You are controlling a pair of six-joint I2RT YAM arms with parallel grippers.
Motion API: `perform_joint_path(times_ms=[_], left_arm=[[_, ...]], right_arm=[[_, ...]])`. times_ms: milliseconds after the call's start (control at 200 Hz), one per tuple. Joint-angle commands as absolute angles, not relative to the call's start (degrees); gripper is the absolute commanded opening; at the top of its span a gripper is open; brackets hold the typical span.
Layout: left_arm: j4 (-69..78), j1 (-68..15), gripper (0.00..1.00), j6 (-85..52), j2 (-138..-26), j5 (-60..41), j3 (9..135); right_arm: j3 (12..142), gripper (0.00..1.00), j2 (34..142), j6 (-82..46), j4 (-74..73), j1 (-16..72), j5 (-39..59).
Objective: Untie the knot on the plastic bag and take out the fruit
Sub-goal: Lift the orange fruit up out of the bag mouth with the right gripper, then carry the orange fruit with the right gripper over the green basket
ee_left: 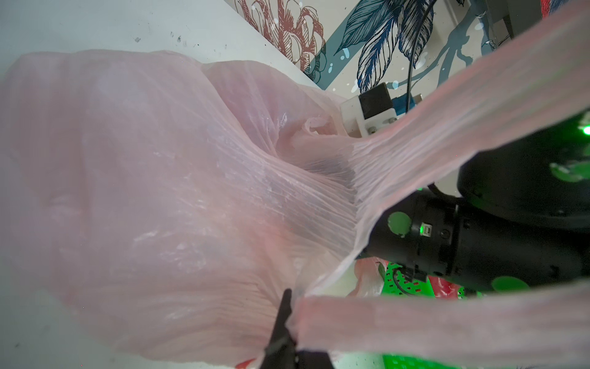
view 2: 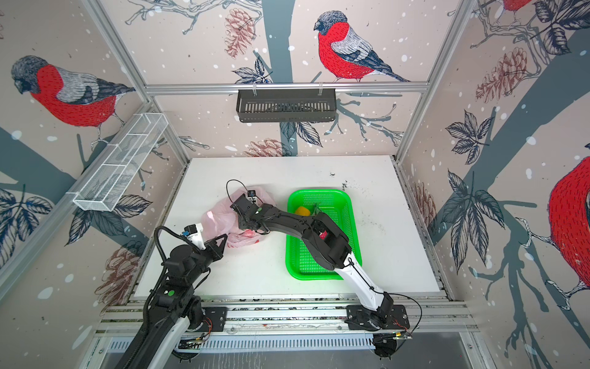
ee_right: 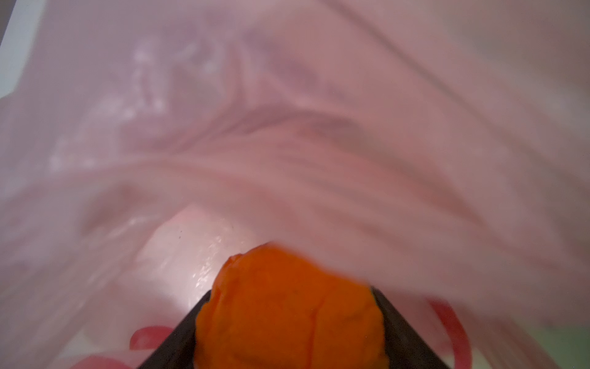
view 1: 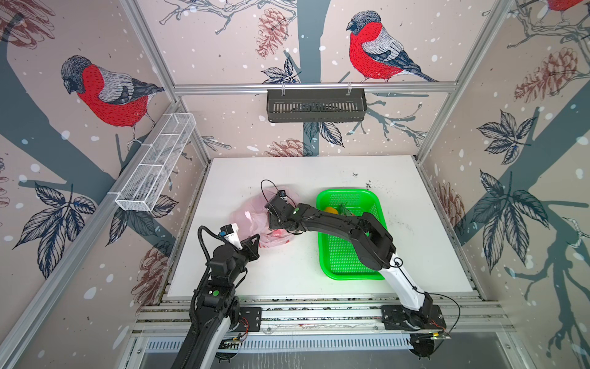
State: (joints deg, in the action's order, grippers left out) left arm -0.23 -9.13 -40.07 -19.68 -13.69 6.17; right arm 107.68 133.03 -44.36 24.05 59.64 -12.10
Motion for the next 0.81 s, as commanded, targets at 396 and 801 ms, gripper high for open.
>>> perform_joint_path(times_ms=[396, 801], left_arm=[[3.48, -9.18, 0.00, -39.61, -20.29, -12.48, 7.02], [4.13, -9.14, 0.00, -38.10, -21.63, -12.44, 8.18]], right_arm=[[101.07, 0.62, 120.78, -43.76, 23.70, 62.62, -12.95], [96.58, 0.61, 113.03, -43.33, 25.04, 63.19, -16.88]])
